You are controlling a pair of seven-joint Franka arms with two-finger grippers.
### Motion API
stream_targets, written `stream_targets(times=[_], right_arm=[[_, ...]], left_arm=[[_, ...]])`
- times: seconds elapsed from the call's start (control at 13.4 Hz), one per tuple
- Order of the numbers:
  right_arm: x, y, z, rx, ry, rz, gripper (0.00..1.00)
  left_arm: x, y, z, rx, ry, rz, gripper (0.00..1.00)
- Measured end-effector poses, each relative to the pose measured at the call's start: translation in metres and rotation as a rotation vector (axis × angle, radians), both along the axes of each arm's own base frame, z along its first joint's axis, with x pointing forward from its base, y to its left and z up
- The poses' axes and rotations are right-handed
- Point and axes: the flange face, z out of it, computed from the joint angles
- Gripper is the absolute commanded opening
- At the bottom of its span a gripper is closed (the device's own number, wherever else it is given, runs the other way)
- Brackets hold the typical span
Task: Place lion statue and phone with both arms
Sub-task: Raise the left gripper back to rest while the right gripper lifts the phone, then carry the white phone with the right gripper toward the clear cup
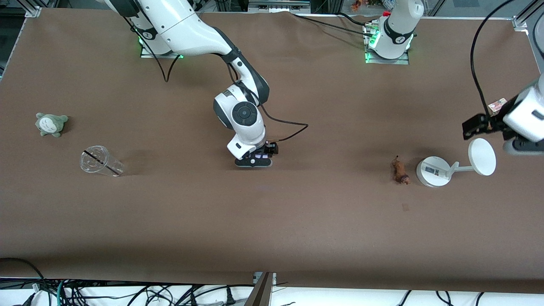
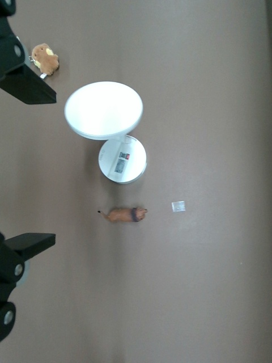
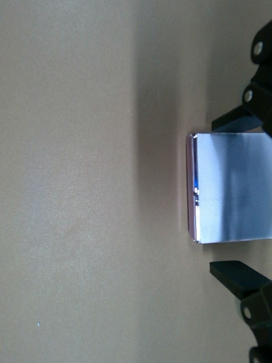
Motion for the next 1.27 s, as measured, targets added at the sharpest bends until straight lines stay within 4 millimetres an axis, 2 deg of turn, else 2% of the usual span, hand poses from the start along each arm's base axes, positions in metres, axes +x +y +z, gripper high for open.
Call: stream_targets(times=[0.15, 0.22, 0.3, 0.67, 0.74, 0.89, 0.97, 1.27], right_arm=[[0.0, -0.001, -0.001, -0.002, 0.0, 0.004, 1.0], [0.001, -0.001, -0.002, -0.004, 0.0, 0.006, 1.0], [0.001, -0.002, -0.003, -0.006, 0.0, 0.009, 1.0], [0.002, -0.004, -0.014, -0.006, -0.004, 0.01, 1.0], [0.002, -0.004, -0.016, -0.005, -0.005, 0.01, 0.93], [0.003, -0.004, -0.016, -0.005, -0.008, 0.01, 0.71], [0.003, -0.005, -0.015, -0.004, -0.009, 0.01, 0.63], [0.014, -0.014, -0.004, -0.003, -0.022, 0.01, 0.46]], left_arm=[[-0.023, 0.016, 0.006, -0.029, -0.01, -0.01, 1.0], [-0.029, 0.024, 0.005, -0.046, -0.011, -0.011, 1.0], [-0.03, 0.028, 0.003, -0.054, -0.009, -0.008, 1.0], [-0.029, 0.021, 0.002, -0.063, -0.011, -0.022, 1.0], [-0.029, 0.023, 0.004, -0.063, -0.012, -0.021, 1.0], [-0.029, 0.026, 0.004, -0.063, -0.013, -0.018, 1.0], [-0.029, 0.027, 0.004, -0.063, -0.013, -0.018, 1.0], [-0.029, 0.025, 0.005, -0.063, -0.014, -0.021, 1.0]])
